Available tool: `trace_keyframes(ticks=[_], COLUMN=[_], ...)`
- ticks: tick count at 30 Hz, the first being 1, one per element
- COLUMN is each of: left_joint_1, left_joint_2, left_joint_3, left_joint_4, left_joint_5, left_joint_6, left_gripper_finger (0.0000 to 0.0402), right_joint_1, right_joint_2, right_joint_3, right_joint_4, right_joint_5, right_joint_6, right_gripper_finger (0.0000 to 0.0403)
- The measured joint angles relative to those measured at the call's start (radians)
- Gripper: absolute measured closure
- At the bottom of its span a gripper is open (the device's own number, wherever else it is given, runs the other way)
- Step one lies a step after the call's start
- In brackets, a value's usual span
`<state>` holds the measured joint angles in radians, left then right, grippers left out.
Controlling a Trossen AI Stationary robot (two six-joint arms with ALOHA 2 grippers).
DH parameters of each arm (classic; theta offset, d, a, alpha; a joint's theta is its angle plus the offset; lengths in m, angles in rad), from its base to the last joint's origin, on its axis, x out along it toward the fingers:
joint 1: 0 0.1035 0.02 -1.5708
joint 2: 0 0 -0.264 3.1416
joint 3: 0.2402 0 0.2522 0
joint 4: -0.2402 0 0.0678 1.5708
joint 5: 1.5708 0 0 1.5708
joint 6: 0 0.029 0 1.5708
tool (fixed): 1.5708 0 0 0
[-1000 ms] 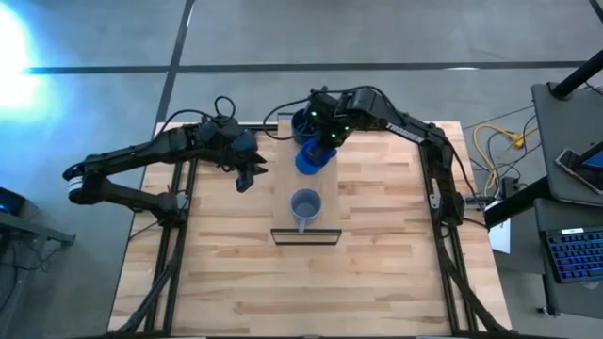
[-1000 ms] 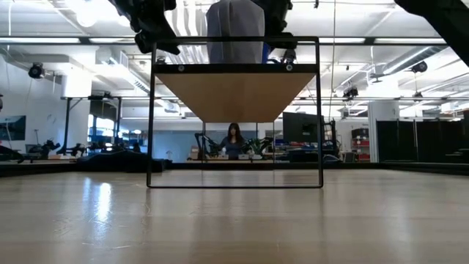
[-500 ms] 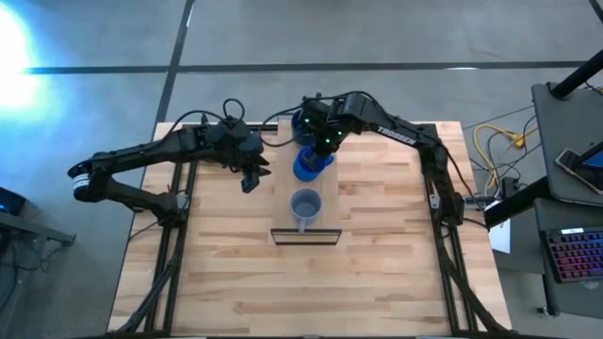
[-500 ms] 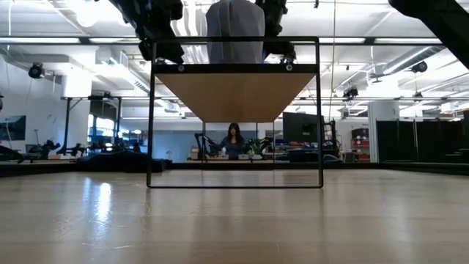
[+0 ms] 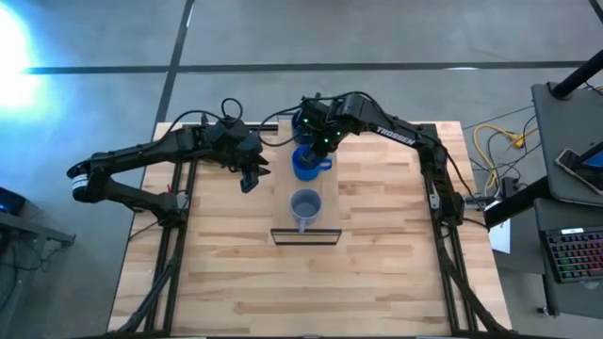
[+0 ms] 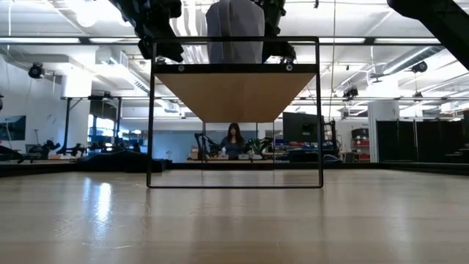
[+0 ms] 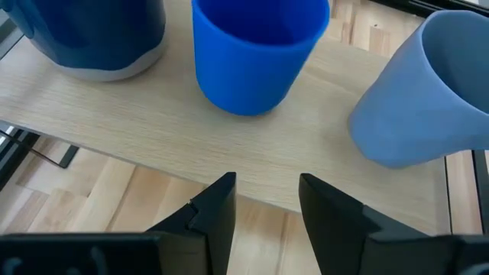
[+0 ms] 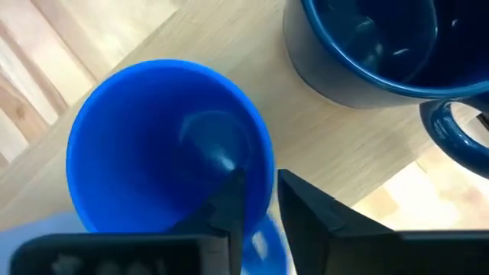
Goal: Stack small to large cups/mugs on shelf
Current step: Put the blue mug on the shelf, then return to Home Position
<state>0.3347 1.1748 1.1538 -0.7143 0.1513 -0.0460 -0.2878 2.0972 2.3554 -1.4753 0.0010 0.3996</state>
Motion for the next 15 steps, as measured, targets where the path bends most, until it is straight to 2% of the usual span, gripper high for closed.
trace_keyframes(ticks=[7, 15], left_joint_1=[0.000, 0.000], left_joint_2=[0.000, 0.000], left_joint_3=[0.000, 0.000], left_joint_4=[0.000, 0.001], left_joint_5=[0.000, 0.000], left_joint_6=[0.007, 0.008], left_gripper_finger=[0.0272, 0.0272], right_joint_1=[0.000, 0.019], right_joint_2=[-0.006, -0.094], right_joint_3=[0.000, 0.000], right_joint_4=[0.036, 0.068], right_joint_5=[0.009, 0.197], right_joint_6=[0.001, 0.001], right_gripper_finger=[0.0301, 0.0299])
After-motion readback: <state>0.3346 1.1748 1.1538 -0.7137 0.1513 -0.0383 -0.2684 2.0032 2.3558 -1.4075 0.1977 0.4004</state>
